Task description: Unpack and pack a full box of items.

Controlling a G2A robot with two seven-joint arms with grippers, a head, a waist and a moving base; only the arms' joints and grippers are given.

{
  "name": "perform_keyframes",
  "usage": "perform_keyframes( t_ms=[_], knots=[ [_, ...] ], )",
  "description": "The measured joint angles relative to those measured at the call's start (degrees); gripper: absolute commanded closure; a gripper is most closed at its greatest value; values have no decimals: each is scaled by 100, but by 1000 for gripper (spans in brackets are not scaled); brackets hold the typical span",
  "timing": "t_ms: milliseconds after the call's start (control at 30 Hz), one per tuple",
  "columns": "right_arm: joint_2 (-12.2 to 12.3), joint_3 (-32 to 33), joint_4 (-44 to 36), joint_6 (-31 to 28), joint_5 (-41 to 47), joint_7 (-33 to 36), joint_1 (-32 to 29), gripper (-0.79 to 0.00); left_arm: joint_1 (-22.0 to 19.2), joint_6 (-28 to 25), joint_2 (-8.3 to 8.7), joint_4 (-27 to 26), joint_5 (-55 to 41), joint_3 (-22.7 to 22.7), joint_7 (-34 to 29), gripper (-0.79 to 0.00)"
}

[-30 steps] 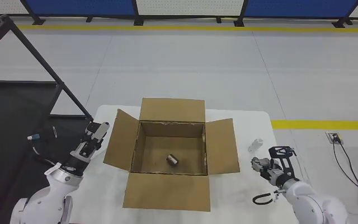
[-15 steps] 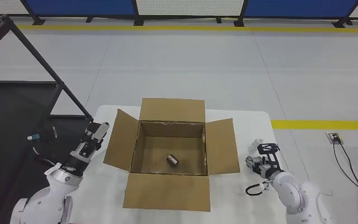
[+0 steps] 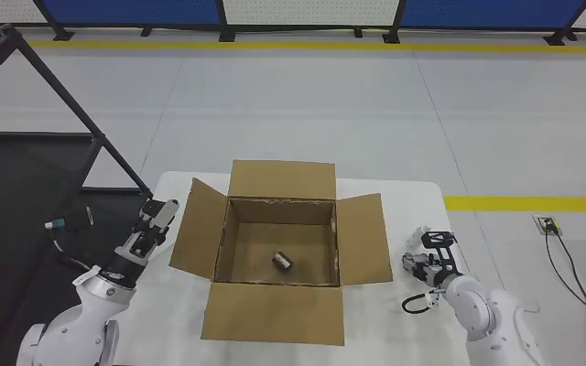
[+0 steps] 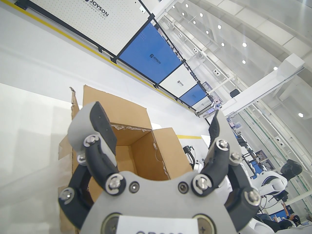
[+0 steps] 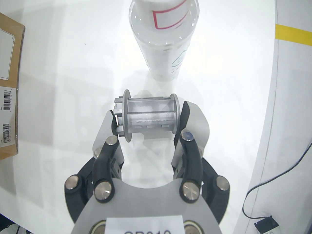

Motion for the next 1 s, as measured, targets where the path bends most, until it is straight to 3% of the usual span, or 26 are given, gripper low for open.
perform_keyframes(
  t_ms=[700, 800, 1000],
  knots=[
    [137, 51, -911, 103, 177, -6, -329, -785, 0, 0, 0, 0, 0, 0, 0, -785],
    [162, 130, -1479, 98, 203, -94, -465, -785, 3, 0, 0, -3, 0, 0, 6, -785],
    [203, 45, -3669, 122, -159, 147, -975, -785, 138, -37, 5, -57, -9, -73, 163, -785]
  ],
)
